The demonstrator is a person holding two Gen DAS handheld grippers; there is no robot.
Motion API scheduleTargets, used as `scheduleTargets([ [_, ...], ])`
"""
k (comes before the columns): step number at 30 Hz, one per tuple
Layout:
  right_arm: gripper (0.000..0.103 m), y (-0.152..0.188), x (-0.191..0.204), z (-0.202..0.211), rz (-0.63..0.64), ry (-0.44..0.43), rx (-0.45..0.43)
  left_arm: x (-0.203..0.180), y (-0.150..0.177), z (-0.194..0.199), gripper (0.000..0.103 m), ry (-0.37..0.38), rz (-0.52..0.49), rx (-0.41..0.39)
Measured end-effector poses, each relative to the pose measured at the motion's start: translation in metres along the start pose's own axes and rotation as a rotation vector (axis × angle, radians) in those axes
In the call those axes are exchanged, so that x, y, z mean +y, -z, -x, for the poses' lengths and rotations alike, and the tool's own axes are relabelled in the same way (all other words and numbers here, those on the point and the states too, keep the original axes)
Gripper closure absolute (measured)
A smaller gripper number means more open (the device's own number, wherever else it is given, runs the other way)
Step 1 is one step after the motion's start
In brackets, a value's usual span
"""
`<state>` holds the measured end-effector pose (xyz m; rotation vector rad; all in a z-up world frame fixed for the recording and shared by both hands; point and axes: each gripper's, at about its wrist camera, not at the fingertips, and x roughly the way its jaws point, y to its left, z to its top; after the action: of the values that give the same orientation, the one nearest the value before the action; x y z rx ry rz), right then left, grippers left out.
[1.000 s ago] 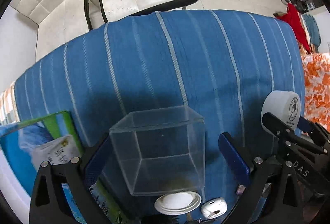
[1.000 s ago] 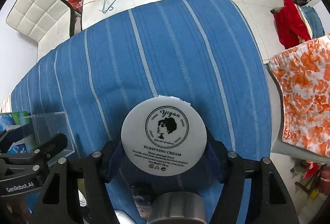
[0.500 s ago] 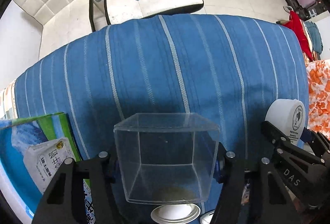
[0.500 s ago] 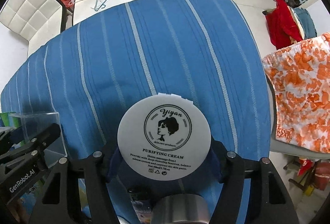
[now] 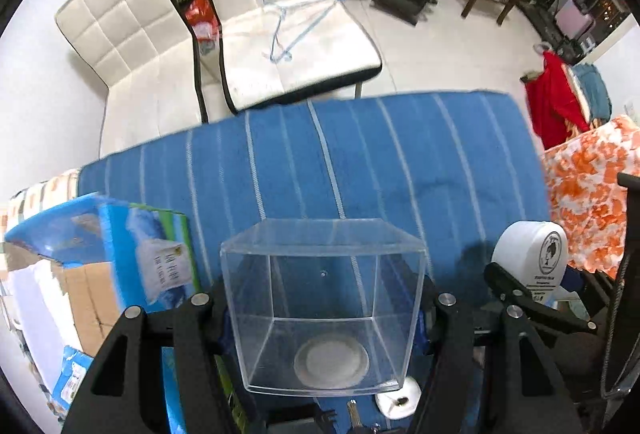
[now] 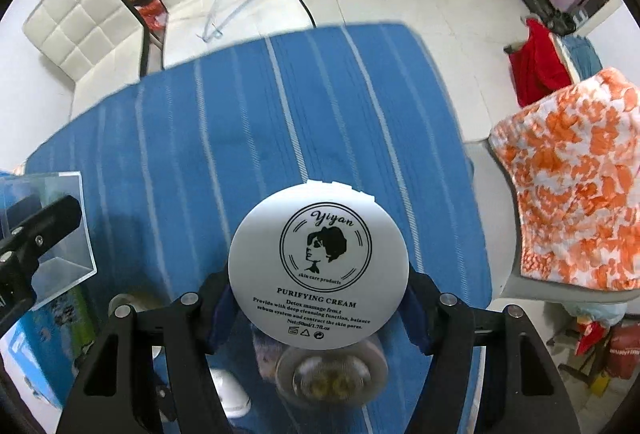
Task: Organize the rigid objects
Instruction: 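Carry the cream jar with the right tool while the left tool carries the cube into the blue box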
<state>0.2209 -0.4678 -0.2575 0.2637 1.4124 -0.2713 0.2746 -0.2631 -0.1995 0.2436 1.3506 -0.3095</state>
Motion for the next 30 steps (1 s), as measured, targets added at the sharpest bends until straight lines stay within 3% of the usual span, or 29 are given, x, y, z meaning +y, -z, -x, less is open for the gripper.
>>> scheduleTargets([
  [9,0.033,0.038,0.029,0.101,0.095,-0.046,-0.17,0.023,0.032,0.074,0.042,0.035,0.059,-0.114],
  [16,0.033,0.079,0.084,0.168,0.173,-0.102,-0.248,0.068,0.056,0.115,0.042,0.059,0.117,-0.171],
  [22,0.033,0.103,0.152,0.185,0.21,-0.14,-0.249,0.13,0.075,0.13,0.042,0.087,0.157,-0.175],
  [30,0.033,0.123,0.254,0.151,0.279,-0.223,-0.164,0.225,0.089,0.108,0.042,0.071,0.223,-0.113],
])
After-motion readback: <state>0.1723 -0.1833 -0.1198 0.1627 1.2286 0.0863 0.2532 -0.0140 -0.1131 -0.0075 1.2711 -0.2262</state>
